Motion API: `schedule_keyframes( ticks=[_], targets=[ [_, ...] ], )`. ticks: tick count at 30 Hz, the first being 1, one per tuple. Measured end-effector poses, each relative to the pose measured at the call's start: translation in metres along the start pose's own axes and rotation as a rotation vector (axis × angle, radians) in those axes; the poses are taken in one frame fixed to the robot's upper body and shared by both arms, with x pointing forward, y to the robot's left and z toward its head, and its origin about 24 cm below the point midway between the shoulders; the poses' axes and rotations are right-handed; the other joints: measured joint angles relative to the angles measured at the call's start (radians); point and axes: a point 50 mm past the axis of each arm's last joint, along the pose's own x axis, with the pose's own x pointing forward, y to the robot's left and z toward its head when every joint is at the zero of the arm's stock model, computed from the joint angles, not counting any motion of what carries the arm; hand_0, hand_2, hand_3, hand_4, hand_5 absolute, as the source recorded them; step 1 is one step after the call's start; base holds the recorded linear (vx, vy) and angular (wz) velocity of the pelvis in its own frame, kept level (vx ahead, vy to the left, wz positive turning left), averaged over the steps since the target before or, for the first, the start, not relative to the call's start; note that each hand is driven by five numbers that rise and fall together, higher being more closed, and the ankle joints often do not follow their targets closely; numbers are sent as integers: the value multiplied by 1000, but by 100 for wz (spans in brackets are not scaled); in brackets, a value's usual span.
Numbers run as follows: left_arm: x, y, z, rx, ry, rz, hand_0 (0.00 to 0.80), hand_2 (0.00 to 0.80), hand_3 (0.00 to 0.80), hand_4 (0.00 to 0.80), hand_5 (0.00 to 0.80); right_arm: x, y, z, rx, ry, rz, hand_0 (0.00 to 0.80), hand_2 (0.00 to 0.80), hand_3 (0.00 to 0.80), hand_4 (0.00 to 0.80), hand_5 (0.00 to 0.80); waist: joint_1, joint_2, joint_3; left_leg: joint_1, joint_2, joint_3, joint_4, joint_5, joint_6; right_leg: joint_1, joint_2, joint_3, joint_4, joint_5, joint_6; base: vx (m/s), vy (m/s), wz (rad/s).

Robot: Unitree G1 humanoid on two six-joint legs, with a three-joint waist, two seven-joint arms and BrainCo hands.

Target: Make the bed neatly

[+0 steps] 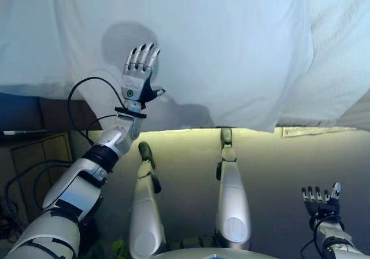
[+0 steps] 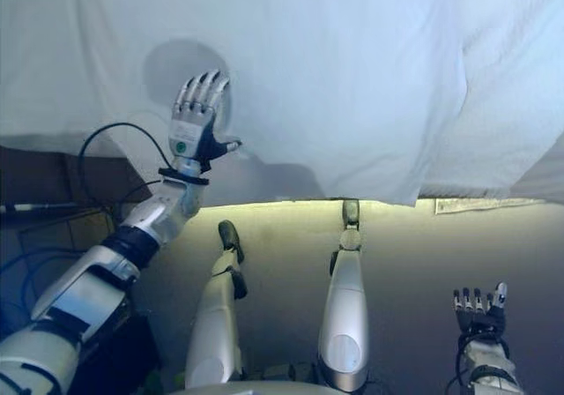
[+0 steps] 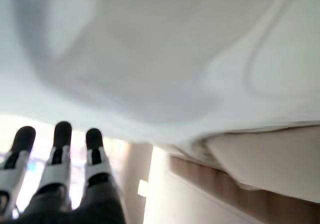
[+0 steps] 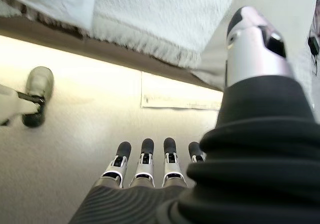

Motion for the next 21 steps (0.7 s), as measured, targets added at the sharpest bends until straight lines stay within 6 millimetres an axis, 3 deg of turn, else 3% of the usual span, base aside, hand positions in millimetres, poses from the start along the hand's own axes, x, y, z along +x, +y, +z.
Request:
schedule_keyframes(
  ticks=[6, 14, 15, 16, 17, 21],
  targets=[
    [24, 12, -7, 96, -10, 39, 0, 0, 0, 0, 0, 8, 26, 25, -25, -56, 89, 0, 0, 0, 0, 0, -18, 28, 12, -59, -14, 11, -42, 21, -1, -96, -8, 23, -6, 9, 3, -2, 46, -6],
    [39, 18, -9, 205, 19, 57, 0, 0, 0, 0, 0, 23, 85, 20, 13, -56, 268, 0, 0, 0, 0, 0, -14, 31, 11, -114, -21, 25, -44, 23, -2, -177, -15, 29, 13, 9, 2, 12, 13, -2],
    [40, 18, -8, 220, 21, 48, 464, 464, 464, 464, 464, 24, 90, 21, 16, -59, 282, 0, 0, 0, 0, 0, -13, 34, 10, -114, -22, 26, -44, 23, -2, -180, -15, 31, 14, 9, 2, 19, 8, -5],
    [40, 18, -9, 236, 26, 36, 712, 712, 712, 712, 712, 24, 95, 23, 10, -61, 294, 0, 0, 0, 0, 0, -12, 38, 10, -115, -22, 26, -44, 23, -2, -182, -15, 32, 16, 9, 2, 0, 0, 0],
    [40, 17, -9, 248, 27, 32, 800, 800, 800, 800, 800, 24, 96, 25, -1, -63, 297, 0, 0, 0, 0, 0, -11, 42, 10, -115, -22, 26, -44, 23, -2, -184, -15, 33, 20, 9, 2, 0, 0, 0],
    [49, 24, -8, 264, 30, 59, 800, 800, 800, 800, 800, 24, 99, 30, -10, -72, 299, 0, 0, 0, 0, 0, -10, 51, 7, -129, -26, 26, -44, 24, 0, -204, -15, 41, 28, 10, 2, 0, 0, 0]
  ],
)
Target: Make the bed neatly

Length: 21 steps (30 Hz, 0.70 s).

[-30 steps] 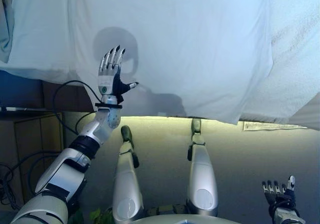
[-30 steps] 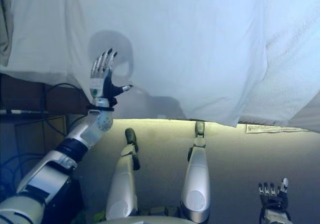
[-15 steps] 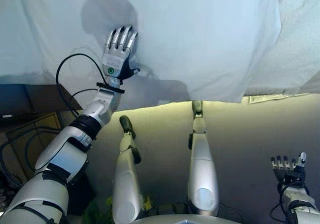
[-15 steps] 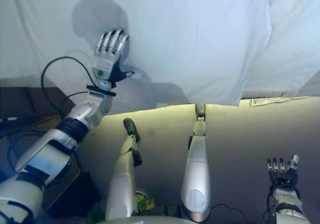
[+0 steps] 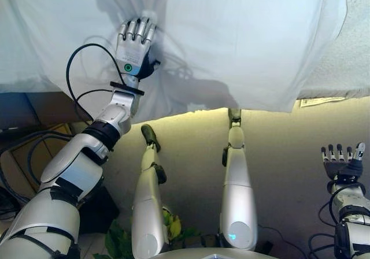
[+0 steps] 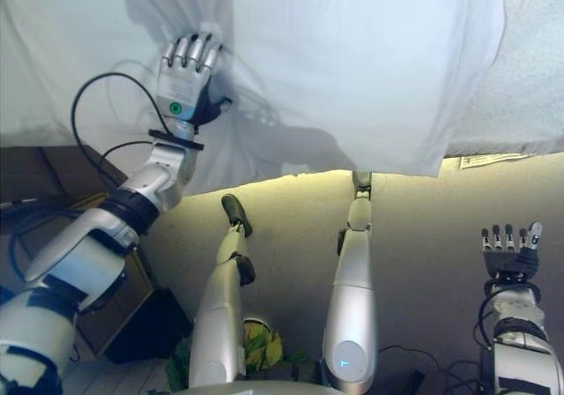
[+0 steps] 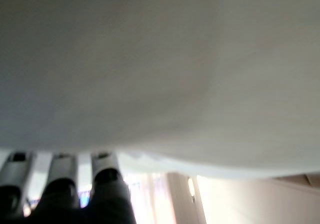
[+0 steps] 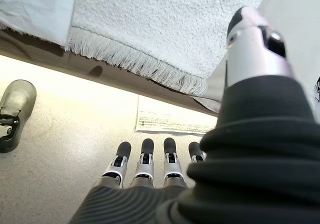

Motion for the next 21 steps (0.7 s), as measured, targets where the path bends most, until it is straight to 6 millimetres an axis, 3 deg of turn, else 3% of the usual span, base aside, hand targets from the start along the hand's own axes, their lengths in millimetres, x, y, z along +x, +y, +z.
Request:
schedule_keyframes(
  ticks=[5, 13, 17, 21],
  targets=[
    [4, 2, 1, 2, -6, -2, 800, 800, 800, 800, 800, 1, 2, 0, 5, 0, -3, 0, 0, 0, 0, 0, 0, 19, 0, -2, -1, 0, 0, 3, 1, -4, 0, 3, 0, 3, 0, 0, 0, 0],
    [4, 1, 2, -8, -9, -13, 800, 800, 800, 800, 800, 1, 1, 0, 14, -3, 8, 0, 0, 0, 0, 0, -1, 21, 0, 3, -1, -1, -1, 7, 0, 1, -1, 3, 8, 3, 0, 0, 0, 0],
    [-7, -9, -1, -66, 17, -80, 800, 800, 800, 800, 800, -1, -1, -2, 25, -1, 21, 0, 0, 0, 0, 0, -8, 21, 1, 40, 0, -3, 4, 8, 0, 40, -1, -3, 15, 1, -3, 5, -62, 0],
    [-35, -28, -1, -180, 94, -174, 800, 800, 800, 800, 800, -8, -14, -3, 18, 15, 0, 0, 0, 0, 0, 0, -10, 20, 2, 127, 13, -6, 4, 8, 0, 141, 5, -29, 16, -8, -9, 25, -80, 3]
  ],
)
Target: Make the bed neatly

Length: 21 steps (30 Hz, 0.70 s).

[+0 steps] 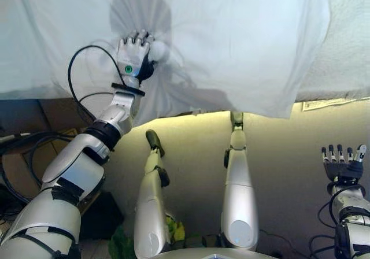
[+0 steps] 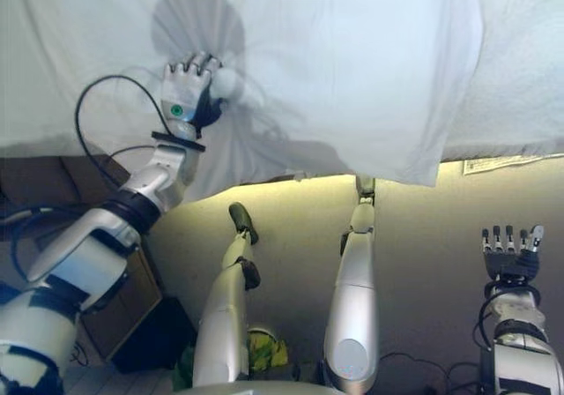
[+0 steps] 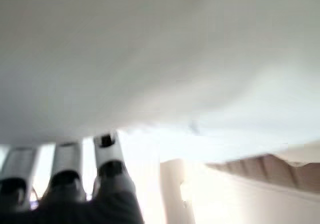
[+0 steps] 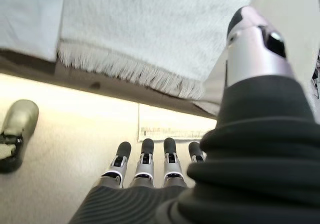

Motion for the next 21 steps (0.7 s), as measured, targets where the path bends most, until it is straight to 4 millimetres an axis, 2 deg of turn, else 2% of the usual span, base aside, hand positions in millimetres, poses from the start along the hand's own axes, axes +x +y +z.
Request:
schedule_keyframes(
  ticks=[3, 7, 9, 11, 14, 15, 18, 19, 20, 21],
  targets=[
    [-27, -19, -7, -125, 85, -54, 800, 800, 800, 800, 800, -12, -20, 3, -22, 8, -40, 0, 0, 0, 0, 0, 1, 0, 0, 70, 7, -5, -3, 0, 0, 82, 1, -21, 1, -15, 0, 23, -109, 11],
    [-71, -42, -26, -132, 172, -157, 800, 800, 800, 800, 800, -28, -43, 2, 1, 11, -97, 0, 0, 0, 0, 0, 2, -1, 0, 106, 11, -26, -8, -3, 5, 136, 3, -45, -2, -22, -2, 39, -88, 11],
    [-101, -56, -35, -108, 213, -248, 800, 800, 800, 800, 800, -35, -54, -1, 10, 21, -128, 0, 0, 0, 0, 0, 5, -3, 1, 122, 13, -28, -10, -3, 5, 158, 3, -50, -9, -22, -3, 63, -58, 7],
    [-135, -69, -47, -64, 266, -352, 800, 800, 800, 800, 800, -36, -56, -9, 26, 24, -142, 0, 0, 0, 0, 0, 16, -4, 0, 140, 15, -31, -13, -4, 5, 187, 4, -61, -25, -17, -4, 143, -23, 4],
    [-173, -84, -48, -38, 318, -469, 800, 800, 800, 800, 800, -28, -46, -38, 54, 44, -179, 0, 0, 0, 0, 0, 34, -5, 1, 191, 17, -33, -26, -3, 4, 247, 4, -74, -45, -13, -9, 71, -42, 4],
    [-177, -85, -49, -25, 320, -488, 800, 800, 800, 800, 800, -21, -36, -45, 66, 48, -183, 0, 0, 0, 0, 0, 42, -4, 0, 201, 17, -35, -26, -3, 5, 263, 3, -78, -53, -12, -7, 56, -82, 4],
    [-173, -86, -52, 7, 303, -496, 800, 800, 800, 800, 800, -1, -8, -51, 80, 27, -224, 0, 0, 0, 0, 0, 79, 0, -2, 209, 17, -56, -21, -3, 4, 297, 2, -102, -64, -5, -6, 5, -133, 16],
    [-167, -85, -50, 10, 290, -486, 615, 615, 615, 615, 615, 4, -1, -50, 86, 15, -235, 0, 0, 0, 0, 0, 91, 0, -2, 208, 18, -61, -16, -3, 4, 301, 2, -106, -65, -5, -6, -32, -185, 16],
    [-161, -84, -48, 9, 275, -468, 0, 0, 0, 0, 0, 9, 5, -49, 92, 2, -246, 0, 0, 0, 0, 0, 107, 1, -3, 203, 18, -67, -11, -3, 4, 303, 2, -112, -65, -5, -7, -45, -211, 15],
    [-153, -82, -46, 0, 257, -440, 0, 0, 0, 0, 0, 13, 11, -49, 99, -5, -257, 0, 0, 0, 0, 0, 120, 1, -3, 195, 18, -79, -7, 0, -1, 306, 2, -122, -65, -6, -7, -49, -210, 23]
  ],
)
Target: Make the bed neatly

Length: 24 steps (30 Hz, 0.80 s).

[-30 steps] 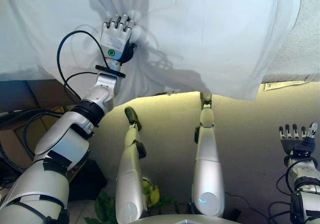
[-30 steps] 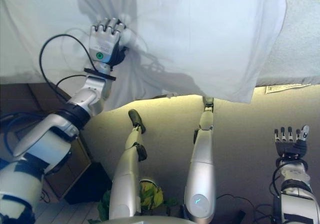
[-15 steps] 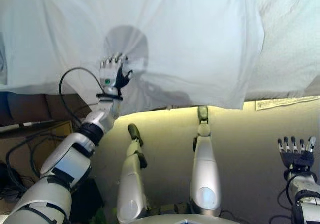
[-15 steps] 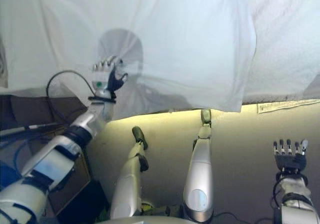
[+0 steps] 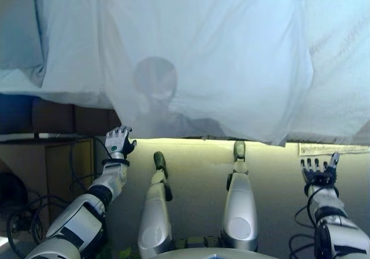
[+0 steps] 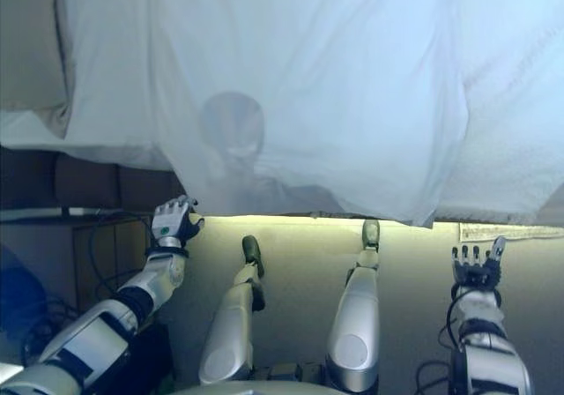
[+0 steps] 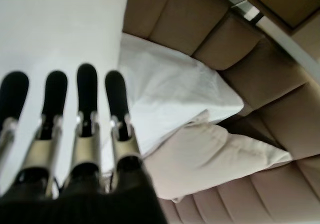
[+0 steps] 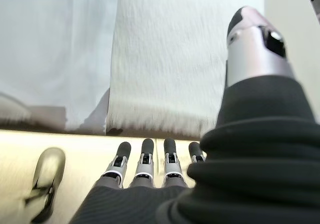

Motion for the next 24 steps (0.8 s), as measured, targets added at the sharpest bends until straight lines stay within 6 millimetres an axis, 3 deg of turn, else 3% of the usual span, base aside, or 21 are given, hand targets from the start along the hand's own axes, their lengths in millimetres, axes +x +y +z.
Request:
schedule_keyframes(
  ticks=[4, 11, 17, 24],
  targets=[
    [16, 16, 18, -40, -76, 86, 0, 0, 0, 0, 0, 4, 10, -4, 21, -8, -27, 0, 0, 0, 0, 0, 38, 2, -1, -48, 2, -44, 19, 3, -4, 2, 2, -47, -5, 0, -2, -22, -197, 28],
    [30, 55, 77, -118, -351, 259, 0, 0, 0, 0, 0, 6, 20, -12, 137, -29, -75, 0, 0, 0, 0, 0, 97, 0, 0, -80, 2, -74, 38, 8, -5, 23, 2, -102, -7, -3, -5, 6, -143, 19],
    [42, 80, 118, -65, -525, 326, 0, 0, 0, 0, 0, 7, 42, -37, 153, 14, -83, 0, 0, 0, 0, 0, 99, -18, 2, -124, 2, -97, 67, 5, 0, 8, 5, -119, -4, -4, -10, 5, -51, 7],
    [41, 92, 161, -50, -622, 338, 0, 0, 0, 0, 0, 4, 52, -64, 182, 43, -125, 0, 0, 0, 0, 0, 90, -53, 5, -186, 1, -103, 89, 5, 0, -40, 6, -120, -2, 5, -7, 0, 0, 0]
  ],
)
